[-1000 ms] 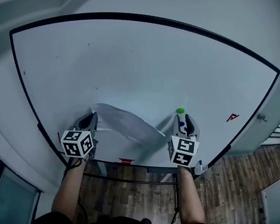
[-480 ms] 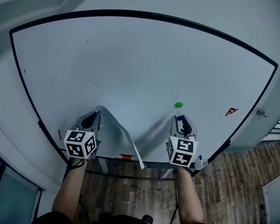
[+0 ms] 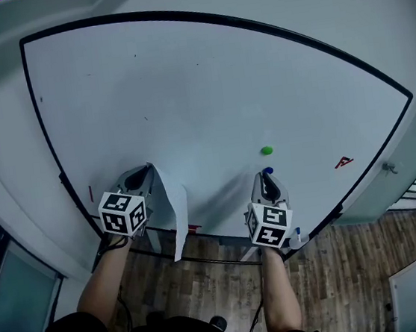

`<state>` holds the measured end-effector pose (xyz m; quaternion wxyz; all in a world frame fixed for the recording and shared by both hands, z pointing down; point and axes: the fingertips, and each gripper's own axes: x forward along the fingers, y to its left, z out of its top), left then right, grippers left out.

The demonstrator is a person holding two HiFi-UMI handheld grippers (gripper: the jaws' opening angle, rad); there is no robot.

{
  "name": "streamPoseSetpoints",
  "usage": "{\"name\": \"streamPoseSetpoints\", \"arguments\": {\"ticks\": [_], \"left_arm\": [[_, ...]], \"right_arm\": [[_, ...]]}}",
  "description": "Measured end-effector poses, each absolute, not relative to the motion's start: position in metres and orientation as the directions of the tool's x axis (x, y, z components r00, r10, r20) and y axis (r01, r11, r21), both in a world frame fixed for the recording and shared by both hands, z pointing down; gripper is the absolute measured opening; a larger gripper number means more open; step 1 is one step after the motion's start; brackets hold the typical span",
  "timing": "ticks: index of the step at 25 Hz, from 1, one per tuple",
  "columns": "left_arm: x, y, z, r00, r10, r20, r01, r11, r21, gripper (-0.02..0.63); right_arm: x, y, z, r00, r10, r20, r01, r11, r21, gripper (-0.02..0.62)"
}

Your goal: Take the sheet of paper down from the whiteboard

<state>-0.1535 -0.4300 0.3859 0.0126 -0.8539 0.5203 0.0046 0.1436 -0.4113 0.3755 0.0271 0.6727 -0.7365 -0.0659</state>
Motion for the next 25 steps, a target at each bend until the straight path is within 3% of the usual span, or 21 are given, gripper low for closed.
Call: {"name": "streamPoseSetpoints", "arguments": {"ticks": [25], "left_arm": [[-0.144,-0.41,0.393,0.486,-0.874,-0.011,-0.874,-0.486,0.014,0.02]], "right_arm": [[0.147,-0.386,0.389,-0.097,-0.995,-0.017,-0.992,0.095,0.08,0.029]]}}
